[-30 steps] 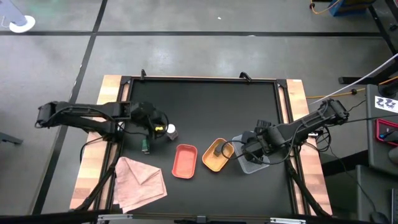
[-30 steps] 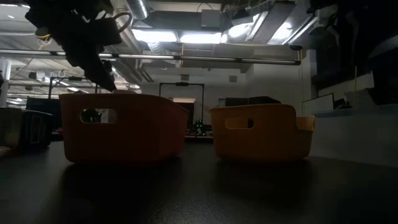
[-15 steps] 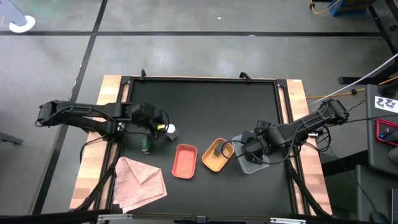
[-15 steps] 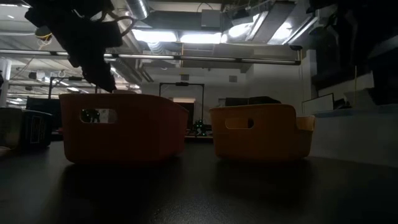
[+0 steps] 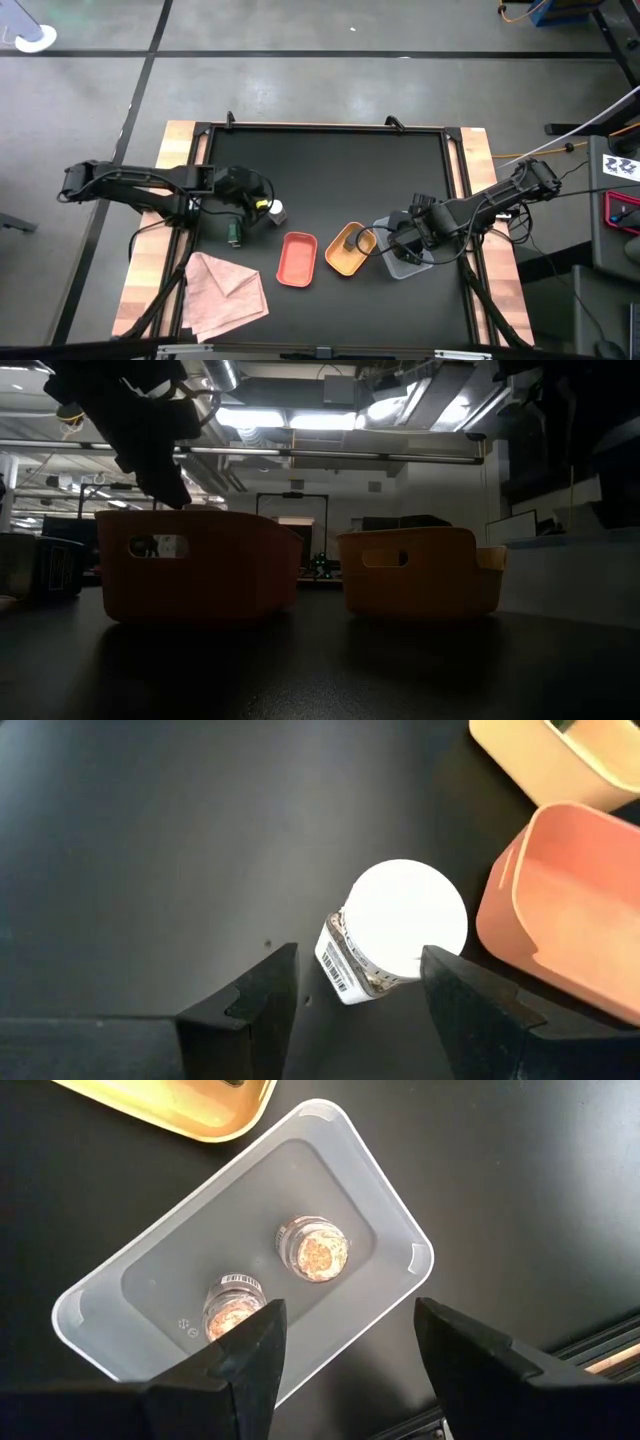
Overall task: Sort spices by type
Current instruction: Put the white spice bottle into the orange bin
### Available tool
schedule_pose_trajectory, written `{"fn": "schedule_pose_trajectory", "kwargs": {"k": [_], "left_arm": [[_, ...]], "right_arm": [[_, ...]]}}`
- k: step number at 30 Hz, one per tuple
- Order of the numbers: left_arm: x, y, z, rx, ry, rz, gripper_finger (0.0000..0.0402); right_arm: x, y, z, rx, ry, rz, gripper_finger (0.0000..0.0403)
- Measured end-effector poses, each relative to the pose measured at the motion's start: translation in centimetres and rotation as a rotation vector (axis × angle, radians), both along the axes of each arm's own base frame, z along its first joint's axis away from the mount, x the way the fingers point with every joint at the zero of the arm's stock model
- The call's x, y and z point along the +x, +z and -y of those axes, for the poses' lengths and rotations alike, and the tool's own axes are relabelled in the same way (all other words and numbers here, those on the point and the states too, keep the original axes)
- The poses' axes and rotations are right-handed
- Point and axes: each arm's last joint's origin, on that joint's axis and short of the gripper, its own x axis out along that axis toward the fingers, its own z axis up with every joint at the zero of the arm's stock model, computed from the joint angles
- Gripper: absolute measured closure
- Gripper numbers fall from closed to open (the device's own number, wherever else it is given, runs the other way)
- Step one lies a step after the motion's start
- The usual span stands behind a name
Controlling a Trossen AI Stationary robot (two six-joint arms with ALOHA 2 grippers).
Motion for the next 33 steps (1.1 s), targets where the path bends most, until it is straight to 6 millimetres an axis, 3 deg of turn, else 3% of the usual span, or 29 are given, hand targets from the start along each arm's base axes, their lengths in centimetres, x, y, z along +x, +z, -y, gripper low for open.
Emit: {"fn": "schedule_pose_trajectory", "kwargs": {"k": [13,33], "left_arm": [[0.1,0.1,0.0,-0.079,0.09,0.032,0.0205],[1.1,0.5,-0.2,-0.042,0.074,0.125,0.0205]], "right_arm": [[0.0,0.0,-0.1,0.031,0.0,-0.015,0.0182],[-0.3,0.3,0.1,0.023,0.01,-0.003,0.0182]]}}
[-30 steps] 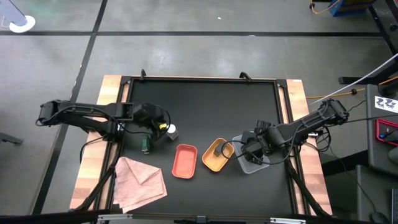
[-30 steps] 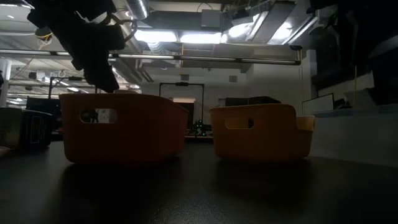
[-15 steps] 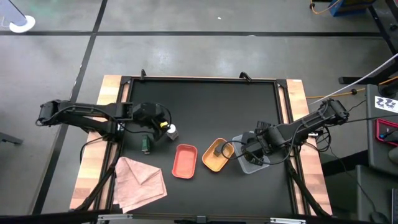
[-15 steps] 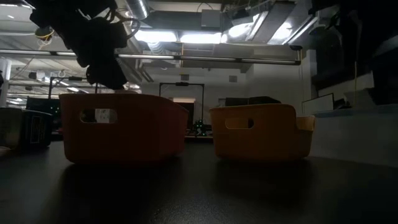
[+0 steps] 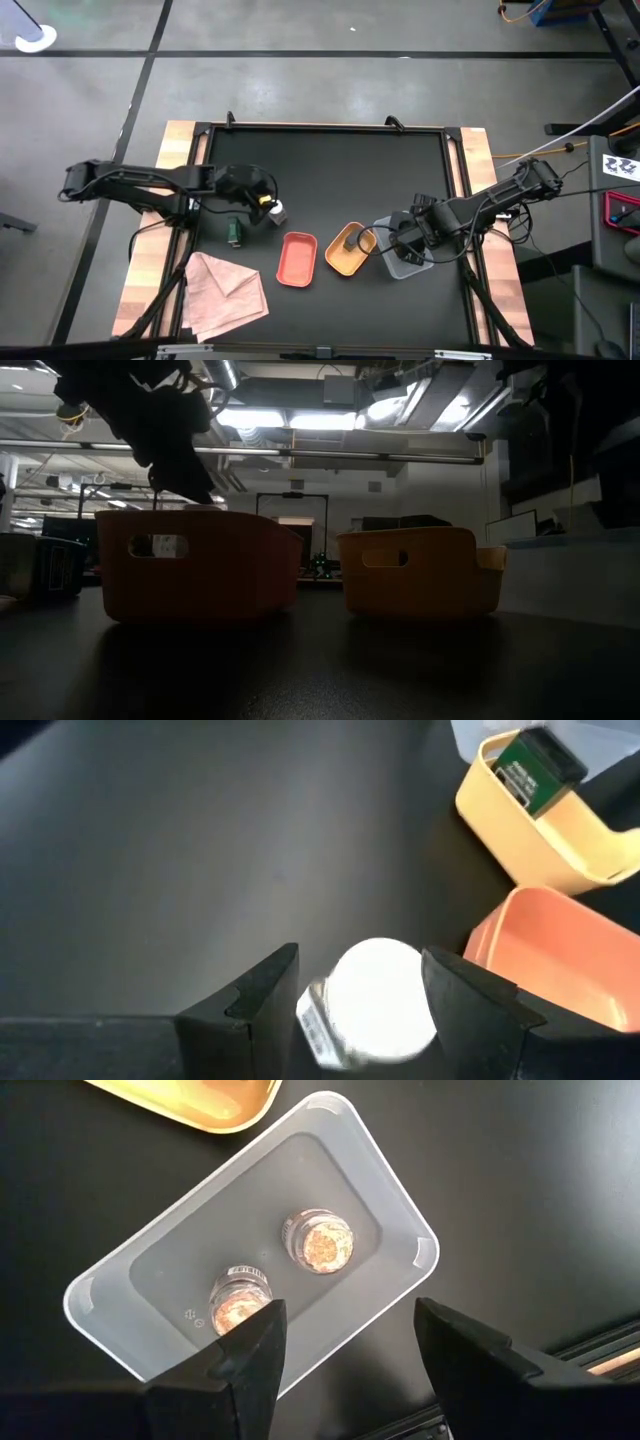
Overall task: Sort spices by type
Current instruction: Put the white spice bottle into the orange bin
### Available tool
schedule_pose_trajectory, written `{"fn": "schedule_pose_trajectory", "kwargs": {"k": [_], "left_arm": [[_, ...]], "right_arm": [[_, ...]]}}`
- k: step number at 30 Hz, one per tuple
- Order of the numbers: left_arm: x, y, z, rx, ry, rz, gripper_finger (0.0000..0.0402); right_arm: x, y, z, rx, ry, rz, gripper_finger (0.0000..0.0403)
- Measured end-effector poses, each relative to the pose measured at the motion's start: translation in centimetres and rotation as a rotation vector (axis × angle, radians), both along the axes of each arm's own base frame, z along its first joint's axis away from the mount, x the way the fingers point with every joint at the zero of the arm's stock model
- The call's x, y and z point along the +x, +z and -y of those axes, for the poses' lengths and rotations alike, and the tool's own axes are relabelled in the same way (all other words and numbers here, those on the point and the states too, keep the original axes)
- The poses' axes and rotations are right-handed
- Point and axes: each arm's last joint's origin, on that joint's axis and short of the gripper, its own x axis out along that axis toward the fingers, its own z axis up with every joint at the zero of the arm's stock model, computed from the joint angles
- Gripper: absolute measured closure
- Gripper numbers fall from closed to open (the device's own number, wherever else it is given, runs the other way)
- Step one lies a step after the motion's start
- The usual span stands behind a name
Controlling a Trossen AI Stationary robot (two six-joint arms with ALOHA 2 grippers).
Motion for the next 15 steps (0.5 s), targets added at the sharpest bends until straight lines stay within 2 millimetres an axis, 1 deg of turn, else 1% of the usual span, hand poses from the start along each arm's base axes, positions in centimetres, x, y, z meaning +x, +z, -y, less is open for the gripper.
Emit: {"fn": "schedule_pose_trajectory", "kwargs": {"k": [2,8,12,15], "left_arm": [[0.4,-0.1,-0.1,0.002,0.001,0.015,0.0205],[1.2,-1.3,-0.1,-0.015,0.008,-0.038,0.0205],[1.4,-1.1,-0.1,0.023,-0.025,-0.024,0.0205],[1.3,-0.7,0.0,0.055,-0.053,-0.001,0.0205]], "right_arm": [[0.0,0.0,0.0,0.0,0.0,0.0,0.0182],[0.0,0.0,0.0,0.002,0.001,-0.001,0.0182],[-0.1,0.1,0.1,-0.024,0.009,0.012,0.0182],[-0.6,0.9,1.0,-0.054,0.024,0.045,0.0182]]}}
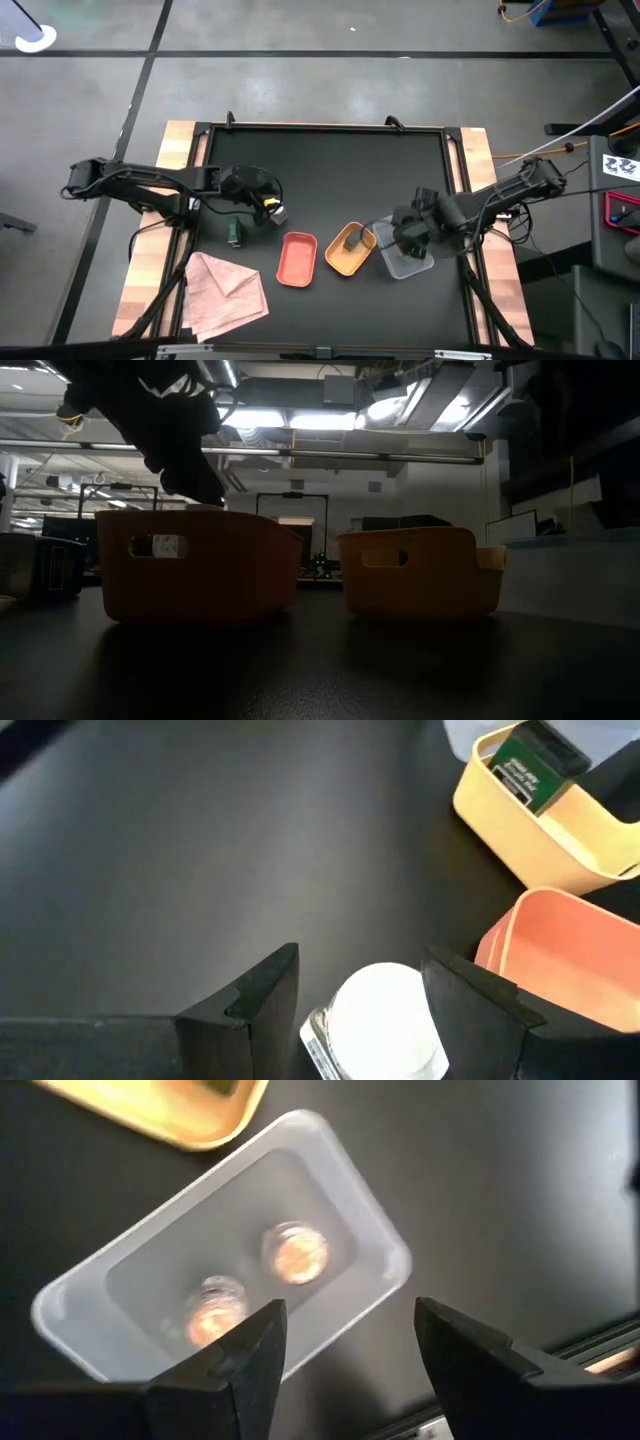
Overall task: Sort spices by type
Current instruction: Put the white spice bottle into the orange bin
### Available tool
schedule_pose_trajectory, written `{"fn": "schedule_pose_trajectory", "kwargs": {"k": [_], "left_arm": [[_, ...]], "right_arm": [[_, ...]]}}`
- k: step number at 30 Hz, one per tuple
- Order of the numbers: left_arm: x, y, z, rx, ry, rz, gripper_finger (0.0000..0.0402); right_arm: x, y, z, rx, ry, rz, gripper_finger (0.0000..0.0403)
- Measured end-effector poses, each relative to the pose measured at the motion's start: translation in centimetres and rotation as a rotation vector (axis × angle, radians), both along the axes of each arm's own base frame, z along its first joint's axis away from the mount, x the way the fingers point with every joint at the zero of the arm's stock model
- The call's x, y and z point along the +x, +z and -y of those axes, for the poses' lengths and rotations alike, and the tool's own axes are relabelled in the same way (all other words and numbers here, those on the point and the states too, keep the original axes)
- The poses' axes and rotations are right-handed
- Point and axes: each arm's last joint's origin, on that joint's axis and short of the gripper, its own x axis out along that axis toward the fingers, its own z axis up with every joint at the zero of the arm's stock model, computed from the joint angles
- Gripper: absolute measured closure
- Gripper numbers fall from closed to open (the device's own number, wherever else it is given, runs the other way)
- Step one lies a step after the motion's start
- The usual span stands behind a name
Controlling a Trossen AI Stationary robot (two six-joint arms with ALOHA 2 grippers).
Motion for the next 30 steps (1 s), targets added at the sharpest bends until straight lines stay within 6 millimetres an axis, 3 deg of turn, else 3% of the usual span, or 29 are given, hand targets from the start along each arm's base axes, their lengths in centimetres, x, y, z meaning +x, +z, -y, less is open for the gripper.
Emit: {"fn": "schedule_pose_trajectory", "kwargs": {"k": [8,12,17,23,30], "left_arm": [[-0.3,0.3,0.1,0.032,-0.028,0.006,0.0205],[-0.3,0.3,0.1,0.046,-0.04,0.005,0.0205],[-0.2,0.3,0.1,0.046,-0.04,0.005,0.0205],[-0.2,0.3,0.1,0.045,-0.039,0.006,0.0206],[-0.3,0.3,0.1,0.035,-0.031,0.007,0.0206]], "right_arm": [[-2.5,4.4,4.5,-0.068,0.03,0.347,0.0182],[-3.8,4.5,6.4,-0.024,0.148,0.54,0.0182],[-6.2,2.9,8.7,-0.003,0.163,0.761,0.0182],[-8.2,-0.9,10.2,0.03,0.139,0.94,0.0182],[-9.2,-5.6,10.8,0.022,0.102,0.999,0.0182]]}}
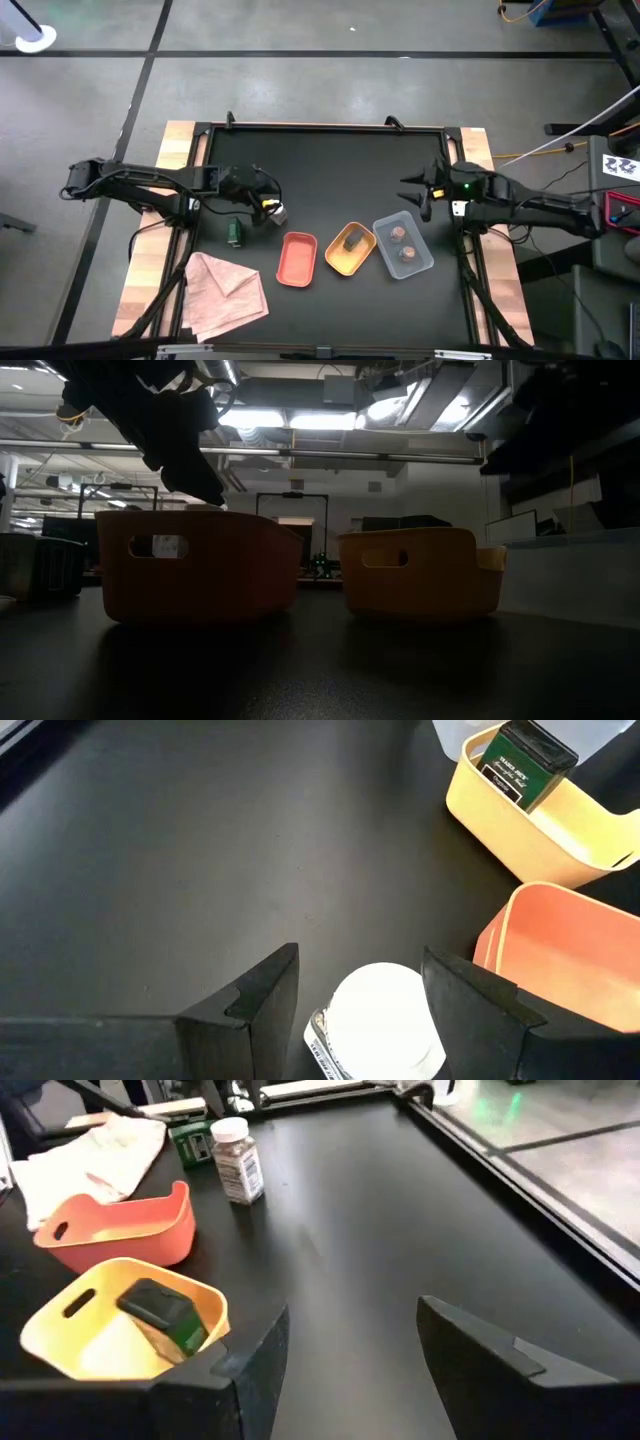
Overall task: Sort spices by type
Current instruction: Put the white spice bottle into the orange bin
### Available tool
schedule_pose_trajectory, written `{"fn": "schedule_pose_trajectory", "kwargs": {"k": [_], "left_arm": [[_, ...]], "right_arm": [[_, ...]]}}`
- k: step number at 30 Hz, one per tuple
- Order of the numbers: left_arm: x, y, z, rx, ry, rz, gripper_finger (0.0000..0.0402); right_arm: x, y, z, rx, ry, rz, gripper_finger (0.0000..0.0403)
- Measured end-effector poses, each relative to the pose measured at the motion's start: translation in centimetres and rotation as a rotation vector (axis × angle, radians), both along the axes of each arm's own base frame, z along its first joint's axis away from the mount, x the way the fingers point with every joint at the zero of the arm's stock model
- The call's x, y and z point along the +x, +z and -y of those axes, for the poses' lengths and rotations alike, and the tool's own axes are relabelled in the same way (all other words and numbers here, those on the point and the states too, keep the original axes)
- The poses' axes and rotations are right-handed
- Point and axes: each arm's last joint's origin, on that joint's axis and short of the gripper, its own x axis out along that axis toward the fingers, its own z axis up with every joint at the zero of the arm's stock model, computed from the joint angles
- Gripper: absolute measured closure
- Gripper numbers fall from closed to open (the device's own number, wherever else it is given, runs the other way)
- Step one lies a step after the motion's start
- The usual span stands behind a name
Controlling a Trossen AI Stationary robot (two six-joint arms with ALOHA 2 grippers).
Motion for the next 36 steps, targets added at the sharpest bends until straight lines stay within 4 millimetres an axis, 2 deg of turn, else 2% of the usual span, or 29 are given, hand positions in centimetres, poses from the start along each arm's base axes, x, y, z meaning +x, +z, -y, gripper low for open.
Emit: {"fn": "schedule_pose_trajectory", "kwargs": {"k": [7,16,26,36], "left_arm": [[0.0,0.0,0.0,-0.008,0.007,0.002,0.0206],[0.0,0.0,0.0,-0.01,0.009,0.002,0.0205],[0.0,0.0,0.0,-0.011,0.009,0.002,0.0205],[0.0,0.0,0.0,-0.011,0.009,0.002,0.0205]], "right_arm": [[-0.9,-2.7,-0.2,0.001,-0.01,0.09,0.0182],[-1.9,-5.0,-0.4,0.004,-0.016,0.167,0.0182],[-2.8,-5.7,-0.6,-0.011,-0.014,0.241,0.0182],[-3.5,-6.5,-0.6,-0.009,-0.052,0.234,0.0182]]}}
